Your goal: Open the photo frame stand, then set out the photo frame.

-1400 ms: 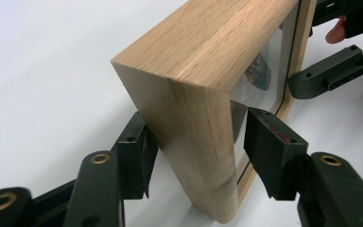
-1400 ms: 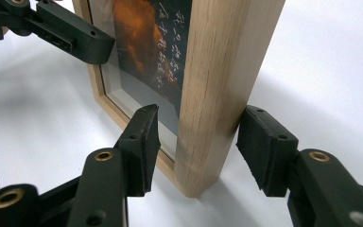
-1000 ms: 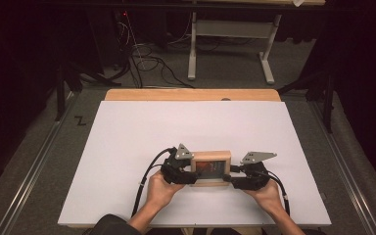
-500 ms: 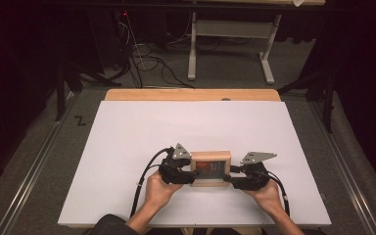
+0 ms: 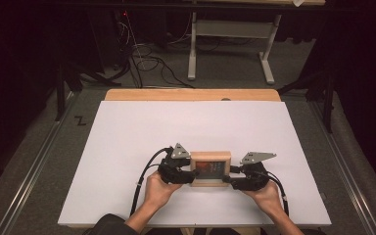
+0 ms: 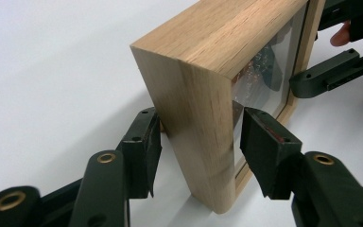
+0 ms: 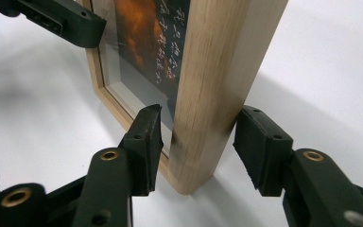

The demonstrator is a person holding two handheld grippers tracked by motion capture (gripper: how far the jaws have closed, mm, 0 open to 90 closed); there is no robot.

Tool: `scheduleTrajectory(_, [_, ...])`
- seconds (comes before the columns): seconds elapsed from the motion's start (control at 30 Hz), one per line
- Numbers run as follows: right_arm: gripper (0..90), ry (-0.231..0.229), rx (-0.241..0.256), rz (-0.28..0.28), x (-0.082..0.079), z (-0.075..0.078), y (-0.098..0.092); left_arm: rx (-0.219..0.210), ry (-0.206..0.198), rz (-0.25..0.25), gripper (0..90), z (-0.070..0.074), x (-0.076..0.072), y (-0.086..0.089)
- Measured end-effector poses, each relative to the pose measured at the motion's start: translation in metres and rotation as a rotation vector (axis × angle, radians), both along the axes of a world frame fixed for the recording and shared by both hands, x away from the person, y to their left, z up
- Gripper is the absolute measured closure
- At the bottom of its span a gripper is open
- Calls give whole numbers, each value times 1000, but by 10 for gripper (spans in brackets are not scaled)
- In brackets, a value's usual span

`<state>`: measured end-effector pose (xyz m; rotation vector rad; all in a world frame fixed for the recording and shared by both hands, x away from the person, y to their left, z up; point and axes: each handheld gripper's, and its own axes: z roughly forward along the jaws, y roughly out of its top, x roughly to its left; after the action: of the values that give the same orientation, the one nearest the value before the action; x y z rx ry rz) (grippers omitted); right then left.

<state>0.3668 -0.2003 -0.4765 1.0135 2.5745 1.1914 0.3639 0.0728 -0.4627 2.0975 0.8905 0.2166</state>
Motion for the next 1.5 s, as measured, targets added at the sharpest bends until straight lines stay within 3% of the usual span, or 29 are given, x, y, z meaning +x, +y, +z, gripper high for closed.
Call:
scheduleTrajectory(0.4, [519, 6, -4, -9, -2, 0, 1, -17, -6, 1, 551, 0, -2, 6])
scheduleTrajectory(0.77, [432, 7, 11, -9, -3, 3, -3, -34, -20, 4, 480, 5, -8, 10])
scheduleTrajectory(1.0, [425, -16, 41, -20, -7, 10, -15, -78, -65, 23, 431, 14, -17, 23])
scheduleTrajectory(1.5, [427, -114, 110, -105, -19, 27, -46, -123, -86, 70, 427, 21, -19, 35])
